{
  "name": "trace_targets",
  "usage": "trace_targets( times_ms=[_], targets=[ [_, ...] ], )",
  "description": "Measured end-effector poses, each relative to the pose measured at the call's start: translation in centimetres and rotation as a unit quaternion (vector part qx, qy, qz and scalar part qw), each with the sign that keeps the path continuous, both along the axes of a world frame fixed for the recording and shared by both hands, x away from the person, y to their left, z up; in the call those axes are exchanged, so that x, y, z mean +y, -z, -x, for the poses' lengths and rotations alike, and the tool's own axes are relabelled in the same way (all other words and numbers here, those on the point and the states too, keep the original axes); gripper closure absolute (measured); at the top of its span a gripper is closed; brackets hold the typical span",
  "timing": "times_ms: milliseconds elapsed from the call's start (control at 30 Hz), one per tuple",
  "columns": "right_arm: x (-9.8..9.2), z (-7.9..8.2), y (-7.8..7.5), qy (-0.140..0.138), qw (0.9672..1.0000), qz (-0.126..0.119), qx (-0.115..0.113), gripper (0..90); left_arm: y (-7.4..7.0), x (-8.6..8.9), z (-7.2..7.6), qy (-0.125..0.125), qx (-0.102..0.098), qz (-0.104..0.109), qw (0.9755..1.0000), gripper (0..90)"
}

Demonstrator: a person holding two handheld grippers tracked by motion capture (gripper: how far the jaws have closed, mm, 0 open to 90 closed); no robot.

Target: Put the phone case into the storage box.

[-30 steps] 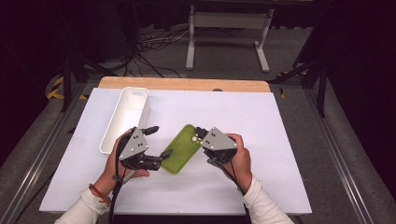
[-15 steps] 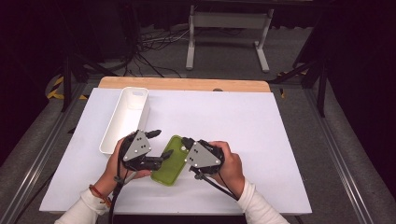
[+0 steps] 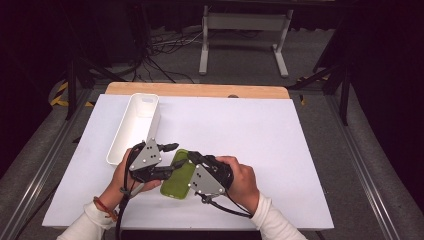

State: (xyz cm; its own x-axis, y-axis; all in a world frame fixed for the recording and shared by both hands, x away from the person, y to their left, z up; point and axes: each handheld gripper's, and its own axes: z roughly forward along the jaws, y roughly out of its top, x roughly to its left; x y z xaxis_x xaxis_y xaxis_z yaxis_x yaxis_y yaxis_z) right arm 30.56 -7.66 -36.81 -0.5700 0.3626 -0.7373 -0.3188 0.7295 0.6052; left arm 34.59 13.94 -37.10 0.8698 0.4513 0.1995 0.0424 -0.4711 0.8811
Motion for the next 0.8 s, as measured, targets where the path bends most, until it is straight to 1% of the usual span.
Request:
trace_targets(
  times_ms=[33,100,133,200,267,367,400,467,633,700,733,800],
  targets=[
    [0.0,0.1,-0.1,0.001,1.0000,0.001,-0.004,88.0,-0.1,0.0,-0.1,0.005,0.006,0.006,1.0000,50.1],
    [-0.1,0.2,-0.2,-0.002,0.9999,0.006,-0.013,88.1,-0.5,-0.1,-0.2,0.013,0.006,0.002,0.9999,51.9],
    [-0.1,0.2,-0.3,-0.001,0.9999,0.007,-0.015,88.1,-0.6,-0.2,-0.3,0.015,0.009,0.004,0.9998,53.0],
    [-0.3,0.2,-0.5,0.000,0.9998,0.006,-0.021,88.0,-0.9,-0.4,-0.4,0.023,0.011,0.002,0.9997,56.5],
    [-0.4,0.2,-0.6,0.004,0.9997,0.008,-0.024,88.0,-1.0,-0.4,-0.4,0.023,0.010,0.003,0.9997,59.8],
    [-0.6,0.2,-0.7,0.006,0.9995,0.008,-0.031,88.0,-1.3,-0.6,-0.5,0.030,0.011,0.003,0.9995,65.2],
    [-0.7,0.3,-0.8,0.008,0.9994,0.009,-0.033,88.0,-1.3,-0.6,-0.4,0.030,0.013,0.006,0.9995,66.3],
    [-0.8,0.3,-0.8,0.009,0.9993,0.010,-0.035,88.0,-1.5,-0.7,-0.5,0.026,0.009,0.003,0.9996,67.5],
    [-0.8,0.3,-0.8,0.012,0.9990,0.017,-0.041,87.0,-1.6,-0.8,-0.6,0.019,0.015,0.006,0.9997,72.9],
    [-0.8,0.2,-0.8,0.010,0.9990,0.019,-0.039,86.2,-1.6,-0.6,-0.6,0.017,0.017,0.011,0.9997,76.4],
    [-0.7,0.3,-0.7,0.011,0.9990,0.018,-0.039,85.9,-1.6,-0.5,-0.6,0.016,0.015,0.014,0.9997,77.7],
    [-0.7,0.3,-0.7,0.011,0.9990,0.017,-0.039,85.7,-1.5,-0.5,-0.5,0.012,0.015,0.018,0.9997,78.1]
  ],
)
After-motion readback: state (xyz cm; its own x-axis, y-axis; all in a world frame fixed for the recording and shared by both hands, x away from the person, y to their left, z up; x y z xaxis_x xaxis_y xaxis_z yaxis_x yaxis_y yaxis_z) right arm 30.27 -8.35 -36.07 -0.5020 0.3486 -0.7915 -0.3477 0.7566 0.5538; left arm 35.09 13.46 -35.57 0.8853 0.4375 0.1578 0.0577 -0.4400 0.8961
